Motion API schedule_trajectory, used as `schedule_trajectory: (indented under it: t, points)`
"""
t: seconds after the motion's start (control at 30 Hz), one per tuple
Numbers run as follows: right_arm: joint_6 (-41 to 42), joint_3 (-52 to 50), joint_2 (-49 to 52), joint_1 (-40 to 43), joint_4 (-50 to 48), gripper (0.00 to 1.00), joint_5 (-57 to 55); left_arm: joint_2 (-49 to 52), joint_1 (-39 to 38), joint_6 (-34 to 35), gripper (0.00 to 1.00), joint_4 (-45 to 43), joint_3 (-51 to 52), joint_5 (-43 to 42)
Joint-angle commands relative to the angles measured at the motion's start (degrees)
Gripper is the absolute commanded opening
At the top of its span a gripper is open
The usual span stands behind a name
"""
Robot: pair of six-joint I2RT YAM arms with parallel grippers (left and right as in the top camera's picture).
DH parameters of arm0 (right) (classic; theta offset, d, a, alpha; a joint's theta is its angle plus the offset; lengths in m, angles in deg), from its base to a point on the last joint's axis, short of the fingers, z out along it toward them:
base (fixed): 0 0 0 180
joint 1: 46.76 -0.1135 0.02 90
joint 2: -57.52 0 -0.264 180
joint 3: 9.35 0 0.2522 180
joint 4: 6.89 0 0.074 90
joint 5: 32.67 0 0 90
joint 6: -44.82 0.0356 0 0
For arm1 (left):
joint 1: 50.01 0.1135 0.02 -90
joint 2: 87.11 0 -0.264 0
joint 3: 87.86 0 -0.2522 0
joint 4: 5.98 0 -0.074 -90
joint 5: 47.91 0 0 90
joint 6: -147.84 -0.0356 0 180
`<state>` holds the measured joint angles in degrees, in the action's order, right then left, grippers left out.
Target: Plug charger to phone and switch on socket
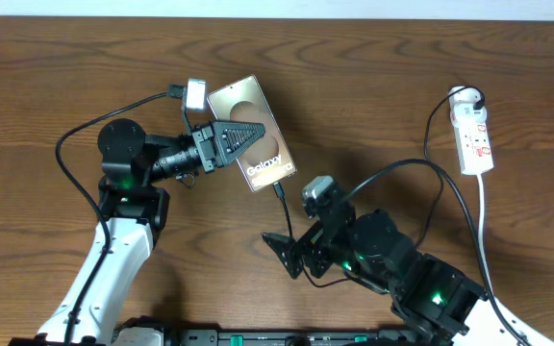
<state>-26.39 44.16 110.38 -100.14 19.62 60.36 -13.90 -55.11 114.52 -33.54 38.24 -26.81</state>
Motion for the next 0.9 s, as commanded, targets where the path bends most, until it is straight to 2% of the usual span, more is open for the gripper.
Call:
schedule_trajectory:
  t: [0.0, 0.13, 0.3, 0.53, 0.6, 0.7, 0.87]
  points:
    - [-0.59, 0.92, 0.44, -0.35, 1.03, 0.99, 0.37, -0.22, -0.13, -1.18, 0.07, -0.68, -0.76, -0.48]
    - [-0.92, 0.92, 2.86, -0.35, 0.04, 0.93, -3.08, -0.22, -0.13, -1.18, 0.08, -0.68, -0.76, -0.46]
    - [-2.14, 0.92, 7.96, -0.35, -3.04, 0.7, -4.61, -0.22, -0.13, -1.18, 0.08, -0.68, -0.76, -0.48]
    - [-2.16, 0.94, 9.01, -0.83, -8.68, 0.63, -4.44, -0.22, -0.13, -1.2, 0.07, -0.68, -0.76, -0.48]
    - [-2.14, 0.94, 8.48, -0.83, -9.14, 0.58, -4.44, -0.22, -0.13, -1.2, 0.07, -0.68, -0.76, -0.5]
    - [-2.16, 0.94, 7.5, -0.83, -8.9, 0.42, -4.68, -0.22, -0.13, -1.2, 0.07, -0.68, -0.76, -0.5]
    - [-2.16, 0.94, 7.15, -0.83, -8.46, 0.24, -6.23, -0.22, -0.13, -1.2, 0.07, -0.68, -0.76, -0.5]
